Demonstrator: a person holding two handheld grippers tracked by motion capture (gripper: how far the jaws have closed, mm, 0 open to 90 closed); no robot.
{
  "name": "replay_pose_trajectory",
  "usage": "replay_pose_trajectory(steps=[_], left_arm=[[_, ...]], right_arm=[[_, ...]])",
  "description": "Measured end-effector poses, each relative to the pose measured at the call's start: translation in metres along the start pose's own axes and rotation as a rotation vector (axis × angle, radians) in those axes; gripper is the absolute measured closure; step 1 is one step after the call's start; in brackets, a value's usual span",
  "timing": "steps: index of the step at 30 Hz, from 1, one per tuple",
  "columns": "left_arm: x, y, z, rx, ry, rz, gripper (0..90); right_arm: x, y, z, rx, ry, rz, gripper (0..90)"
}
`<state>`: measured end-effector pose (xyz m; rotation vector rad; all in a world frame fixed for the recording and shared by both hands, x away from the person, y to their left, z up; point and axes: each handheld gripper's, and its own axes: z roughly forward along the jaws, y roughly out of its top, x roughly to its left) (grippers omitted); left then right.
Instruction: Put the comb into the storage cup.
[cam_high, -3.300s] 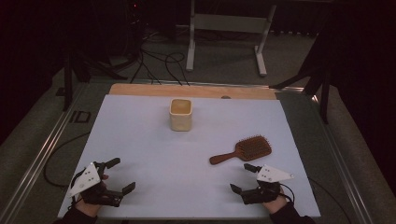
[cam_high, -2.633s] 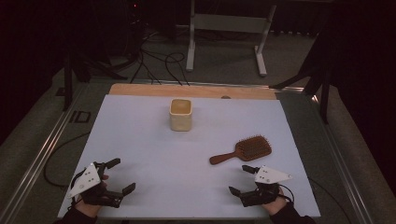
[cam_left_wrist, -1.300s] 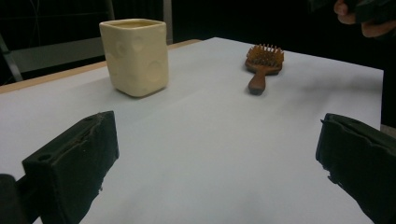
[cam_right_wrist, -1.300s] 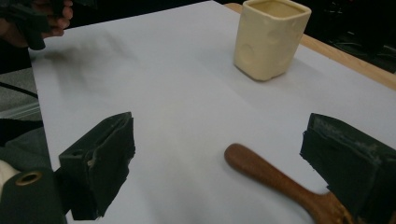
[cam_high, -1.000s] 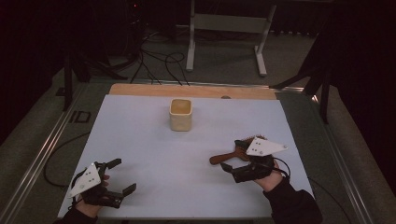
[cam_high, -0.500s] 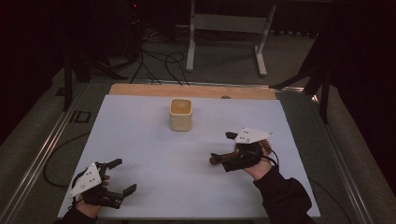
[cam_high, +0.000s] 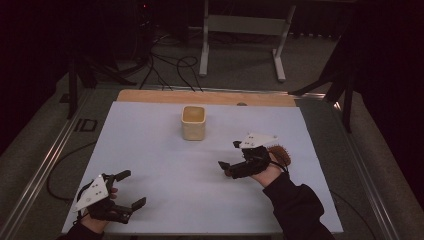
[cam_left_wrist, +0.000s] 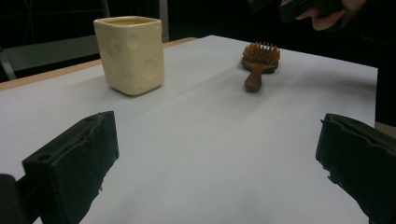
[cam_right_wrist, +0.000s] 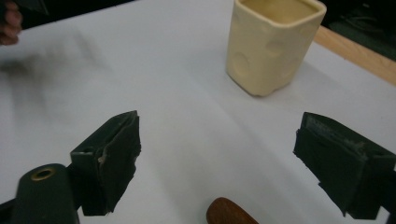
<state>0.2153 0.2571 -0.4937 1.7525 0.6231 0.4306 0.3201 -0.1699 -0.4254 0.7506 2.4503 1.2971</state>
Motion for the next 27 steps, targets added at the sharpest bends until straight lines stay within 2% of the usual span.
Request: replay_pose_trajectory(steps=[5, 11, 19, 23, 27], left_arm=[[0.0, 0.0, 0.0, -0.001, 0.0, -0.001, 0.2], [0.0, 0.0, 0.0, -0.002, -0.001, -0.003, 0.1], [0.0, 0.0, 0.0, -0.002, -0.004, -0.004, 0.1], [0.0, 0.0, 0.0, -0.001, -0.004, -0.002, 0.1], [0.0, -0.001, 0.001, 0.0, -0.005, -0.003, 0.2]], right_arm=[[-0.003, -0.003, 0.007, 0.018, -0.014, 0.013, 16.8], [-0.009, -0.009, 0.016, 0.041, -0.025, 0.05, 24.8], [-0.016, -0.02, 0.032, 0.096, -0.075, 0.104, 43.3], [-0.018, -0.024, 0.038, 0.116, -0.091, 0.112, 56.2], [-0.018, -0.027, 0.044, 0.15, -0.109, 0.111, 64.5]])
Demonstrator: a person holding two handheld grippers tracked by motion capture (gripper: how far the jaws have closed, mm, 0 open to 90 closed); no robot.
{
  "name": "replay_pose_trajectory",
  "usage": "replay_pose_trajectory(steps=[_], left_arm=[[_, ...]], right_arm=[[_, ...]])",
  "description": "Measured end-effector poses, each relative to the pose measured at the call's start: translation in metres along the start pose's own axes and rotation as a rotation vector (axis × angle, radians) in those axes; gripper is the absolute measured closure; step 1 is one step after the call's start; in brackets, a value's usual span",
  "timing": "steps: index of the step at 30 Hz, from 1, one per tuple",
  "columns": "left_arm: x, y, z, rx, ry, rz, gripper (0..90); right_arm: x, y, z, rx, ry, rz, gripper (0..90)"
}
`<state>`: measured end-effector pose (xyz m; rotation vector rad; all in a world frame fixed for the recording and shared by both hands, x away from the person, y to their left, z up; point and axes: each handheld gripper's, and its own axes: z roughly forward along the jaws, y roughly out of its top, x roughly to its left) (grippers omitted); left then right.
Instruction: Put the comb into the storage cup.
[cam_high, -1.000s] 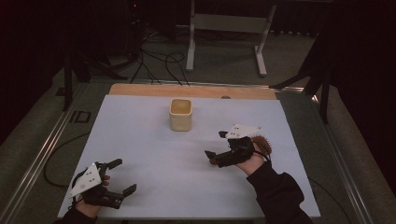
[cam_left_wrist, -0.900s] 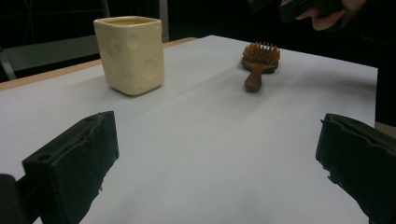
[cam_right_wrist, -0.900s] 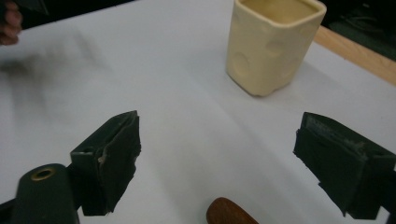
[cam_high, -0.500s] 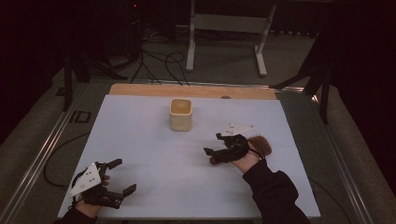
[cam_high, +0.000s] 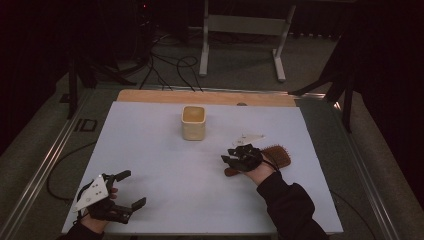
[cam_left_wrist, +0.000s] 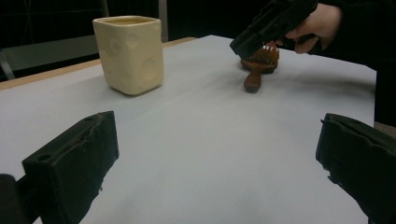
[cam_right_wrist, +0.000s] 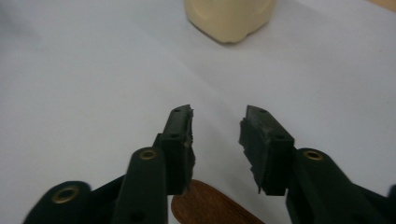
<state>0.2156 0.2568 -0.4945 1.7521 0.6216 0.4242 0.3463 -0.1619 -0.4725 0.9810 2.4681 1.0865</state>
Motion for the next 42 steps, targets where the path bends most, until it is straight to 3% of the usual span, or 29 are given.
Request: replay_pose_trajectory(steps=[7, 8, 9, 20, 28, 42], left_arm=[[0.0, 0.0, 0.0, 0.001, -0.001, 0.002, 0.1], [0.0, 0.0, 0.0, 0.001, -0.001, 0.002, 0.1], [0.0, 0.0, 0.0, 0.001, -0.002, 0.003, 0.1], [0.0, 0.0, 0.0, -0.001, -0.002, 0.0, 0.2], [0.0, 0.001, 0.0, -0.004, -0.006, -0.001, 0.2], [0.0, 0.0, 0.001, 0.003, -0.004, 0.001, 0.1]], right_arm=[[0.001, -0.004, 0.013, 0.07, -0.027, -0.004, 88.4], [0.001, -0.004, 0.013, 0.07, -0.027, -0.004, 88.4], [0.001, -0.006, 0.017, 0.103, -0.022, -0.016, 90.0], [0.0, -0.008, 0.029, 0.174, -0.053, 0.009, 90.0], [0.004, -0.012, 0.031, 0.201, -0.043, -0.009, 90.0], [0.012, -0.023, 0.017, 0.24, -0.026, -0.014, 90.0]])
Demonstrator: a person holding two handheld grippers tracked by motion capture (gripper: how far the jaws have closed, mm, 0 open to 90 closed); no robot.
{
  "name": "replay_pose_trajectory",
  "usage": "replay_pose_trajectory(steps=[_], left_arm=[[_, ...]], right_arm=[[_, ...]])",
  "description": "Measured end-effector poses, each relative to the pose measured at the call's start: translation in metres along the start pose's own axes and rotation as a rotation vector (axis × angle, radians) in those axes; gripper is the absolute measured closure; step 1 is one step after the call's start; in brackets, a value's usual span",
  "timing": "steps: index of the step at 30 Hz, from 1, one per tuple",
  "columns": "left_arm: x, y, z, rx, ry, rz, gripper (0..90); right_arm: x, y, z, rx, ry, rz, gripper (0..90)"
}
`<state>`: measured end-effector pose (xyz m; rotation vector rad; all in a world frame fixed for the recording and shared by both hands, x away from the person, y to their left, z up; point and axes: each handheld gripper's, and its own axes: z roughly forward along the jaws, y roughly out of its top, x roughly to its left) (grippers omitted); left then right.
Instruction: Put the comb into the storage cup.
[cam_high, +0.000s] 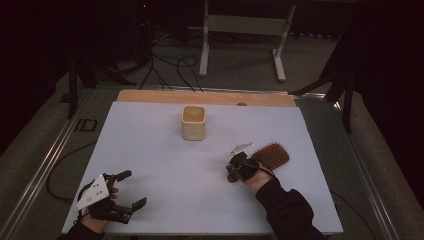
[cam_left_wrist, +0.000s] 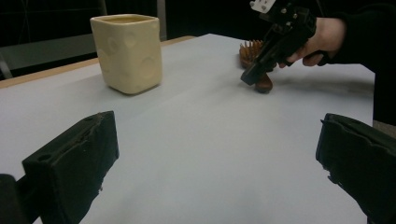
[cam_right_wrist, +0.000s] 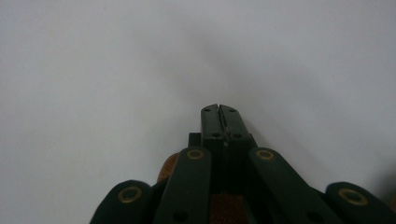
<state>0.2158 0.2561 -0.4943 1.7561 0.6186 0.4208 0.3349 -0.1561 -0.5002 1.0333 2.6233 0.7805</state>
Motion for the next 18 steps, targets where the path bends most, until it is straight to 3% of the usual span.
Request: replay_pose_trajectory(steps=[5, 13, 18], left_arm=[[0.0, 0.0, 0.0, 0.001, -0.001, 0.0, 0.2], [-0.001, 0.0, 0.0, 0.001, -0.001, 0.007, 0.1], [0.0, 0.0, 0.001, 0.002, 0.0, 0.001, 0.2]], right_arm=[[0.001, -0.008, -0.006, 0.011, 0.022, -0.005, 90.0], [0.003, -0.021, -0.011, 0.043, 0.015, -0.006, 90.0], [0.004, -0.036, -0.022, 0.044, 0.026, 0.015, 90.0]])
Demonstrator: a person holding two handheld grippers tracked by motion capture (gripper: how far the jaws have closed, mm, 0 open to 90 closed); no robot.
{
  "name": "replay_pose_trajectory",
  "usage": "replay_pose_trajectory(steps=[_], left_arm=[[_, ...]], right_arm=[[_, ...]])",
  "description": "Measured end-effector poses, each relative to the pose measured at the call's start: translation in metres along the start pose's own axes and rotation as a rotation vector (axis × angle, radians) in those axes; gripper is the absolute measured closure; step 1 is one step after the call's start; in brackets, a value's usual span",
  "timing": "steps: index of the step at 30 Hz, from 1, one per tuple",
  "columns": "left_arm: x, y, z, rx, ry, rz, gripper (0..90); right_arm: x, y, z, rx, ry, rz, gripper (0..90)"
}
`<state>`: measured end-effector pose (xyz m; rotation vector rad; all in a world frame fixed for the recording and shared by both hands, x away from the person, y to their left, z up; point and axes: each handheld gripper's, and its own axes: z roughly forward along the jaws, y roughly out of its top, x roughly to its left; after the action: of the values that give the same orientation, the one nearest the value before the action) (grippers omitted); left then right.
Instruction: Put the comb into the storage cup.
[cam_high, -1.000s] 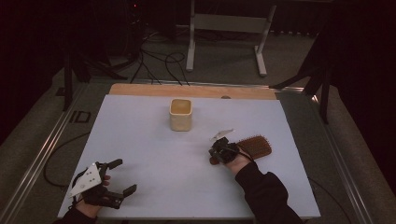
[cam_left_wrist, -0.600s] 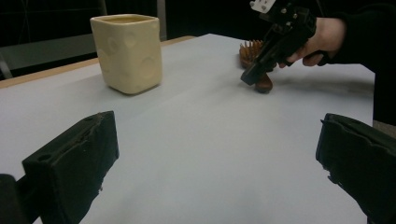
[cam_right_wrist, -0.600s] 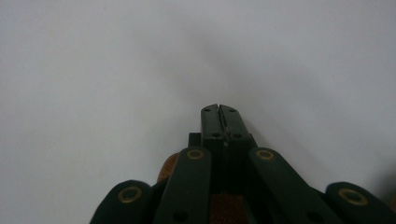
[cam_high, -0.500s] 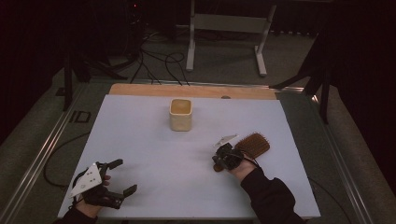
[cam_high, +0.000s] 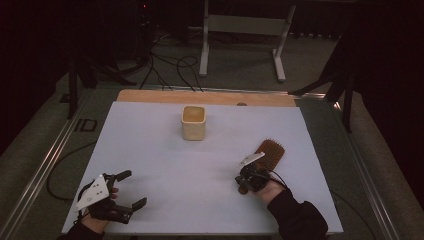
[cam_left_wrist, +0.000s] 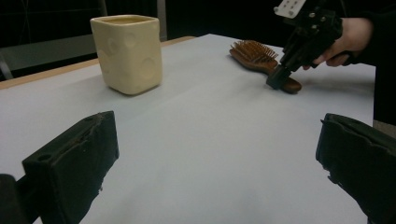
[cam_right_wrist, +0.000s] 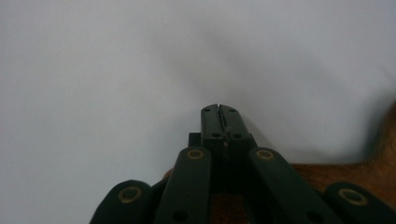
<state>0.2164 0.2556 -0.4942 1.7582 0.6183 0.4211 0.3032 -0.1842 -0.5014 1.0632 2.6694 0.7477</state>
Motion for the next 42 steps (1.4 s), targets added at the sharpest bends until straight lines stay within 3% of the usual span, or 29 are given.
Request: replay_pose_trajectory(steps=[19, 42], left_arm=[[0.0, 0.0, 0.001, -0.001, -0.002, 0.001, 0.2], [0.001, 0.001, 0.0, -0.003, 0.002, 0.005, 0.2]], right_arm=[[-0.017, -0.047, -0.031, 0.004, -0.016, 0.064, 90.0], [-0.048, -0.073, -0.049, 0.03, -0.088, 0.128, 90.0]])
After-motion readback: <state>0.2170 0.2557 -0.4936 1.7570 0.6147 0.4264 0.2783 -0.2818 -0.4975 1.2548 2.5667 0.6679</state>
